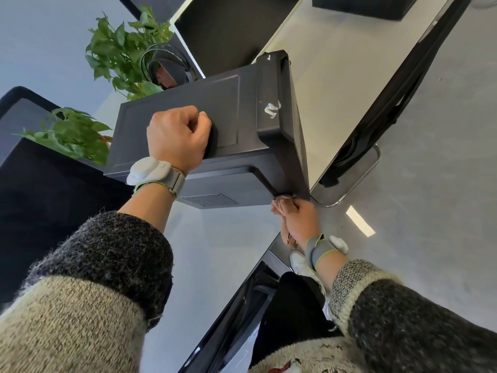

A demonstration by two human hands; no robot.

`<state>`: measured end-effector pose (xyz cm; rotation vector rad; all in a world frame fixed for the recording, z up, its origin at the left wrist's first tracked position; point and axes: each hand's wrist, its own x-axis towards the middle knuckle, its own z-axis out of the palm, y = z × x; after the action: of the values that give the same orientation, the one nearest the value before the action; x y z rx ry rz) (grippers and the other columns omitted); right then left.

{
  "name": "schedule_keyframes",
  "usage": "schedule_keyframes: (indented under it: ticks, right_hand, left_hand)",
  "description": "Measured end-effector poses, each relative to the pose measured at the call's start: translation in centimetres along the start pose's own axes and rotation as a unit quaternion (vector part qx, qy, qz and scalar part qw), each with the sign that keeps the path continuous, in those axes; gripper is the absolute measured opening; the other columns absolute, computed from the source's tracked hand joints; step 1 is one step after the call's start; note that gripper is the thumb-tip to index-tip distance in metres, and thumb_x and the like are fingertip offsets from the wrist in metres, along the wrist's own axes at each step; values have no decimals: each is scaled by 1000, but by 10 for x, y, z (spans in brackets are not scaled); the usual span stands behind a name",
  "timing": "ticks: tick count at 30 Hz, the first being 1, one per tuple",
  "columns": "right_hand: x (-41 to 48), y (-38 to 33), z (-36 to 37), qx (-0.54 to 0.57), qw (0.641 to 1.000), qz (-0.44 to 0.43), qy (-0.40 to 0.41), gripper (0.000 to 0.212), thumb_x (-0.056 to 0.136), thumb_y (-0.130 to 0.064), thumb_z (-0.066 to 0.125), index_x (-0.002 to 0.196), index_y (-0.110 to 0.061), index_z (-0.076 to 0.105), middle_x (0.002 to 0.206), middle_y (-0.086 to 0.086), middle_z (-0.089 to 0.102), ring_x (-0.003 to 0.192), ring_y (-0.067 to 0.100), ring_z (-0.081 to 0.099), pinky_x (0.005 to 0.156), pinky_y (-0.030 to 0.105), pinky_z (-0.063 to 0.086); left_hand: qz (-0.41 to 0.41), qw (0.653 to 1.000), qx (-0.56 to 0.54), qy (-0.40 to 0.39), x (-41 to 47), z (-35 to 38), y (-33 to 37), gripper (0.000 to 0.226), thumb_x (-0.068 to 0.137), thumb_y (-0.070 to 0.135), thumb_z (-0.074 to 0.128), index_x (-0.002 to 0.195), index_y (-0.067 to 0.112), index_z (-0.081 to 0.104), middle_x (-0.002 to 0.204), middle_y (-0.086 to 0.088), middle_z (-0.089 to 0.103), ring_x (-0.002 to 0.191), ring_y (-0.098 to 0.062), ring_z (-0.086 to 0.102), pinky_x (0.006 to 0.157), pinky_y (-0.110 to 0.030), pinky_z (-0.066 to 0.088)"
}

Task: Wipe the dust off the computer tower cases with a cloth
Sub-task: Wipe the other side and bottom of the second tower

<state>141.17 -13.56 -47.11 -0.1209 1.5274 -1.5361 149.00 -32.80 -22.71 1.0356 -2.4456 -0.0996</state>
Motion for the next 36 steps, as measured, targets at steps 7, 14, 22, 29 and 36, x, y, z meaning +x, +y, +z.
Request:
schedule_keyframes:
  ticks: [7,14,22,29,36]
  right_hand:
    - [43,43,-30,-160,984,59,50,39,93,-42,52,75,-24,81,76,-6,80,82,25,78,88,49,62]
    - [4,-2,0,-36,999,8,5,29,104,-13,55,89,-5,78,81,6,79,77,18,77,81,33,65]
    - [-3,-20,14,23,1000,1,-16,40,98,3,50,70,-13,73,69,7,70,68,22,67,77,37,58]
    - [-3,-14,6,-114,993,2,10,32,96,-13,51,78,-10,77,76,1,79,79,19,78,92,46,62]
    - [-23,-27,23,-52,995,-85,31,24,100,-17,56,85,-12,74,80,0,78,79,16,76,82,33,63]
  left_hand:
    - [-1,1000,-10,-2,1,2,0,46,96,31,53,58,8,44,53,-6,38,53,-23,32,52,-32,29]
    - [-13,1000,-4,0,0,2,0,45,95,30,54,58,7,41,52,-3,35,52,-24,33,51,-32,29]
    - [-15,1000,-10,1,1,3,0,44,95,30,54,57,9,45,52,-4,38,52,-22,33,52,-29,27]
    - [-15,1000,-5,-2,-1,2,1,44,95,30,54,57,10,42,52,0,34,52,-20,31,52,-27,26]
    - [-12,1000,-10,0,0,3,0,44,95,28,54,57,10,42,52,0,34,52,-20,30,53,-28,26]
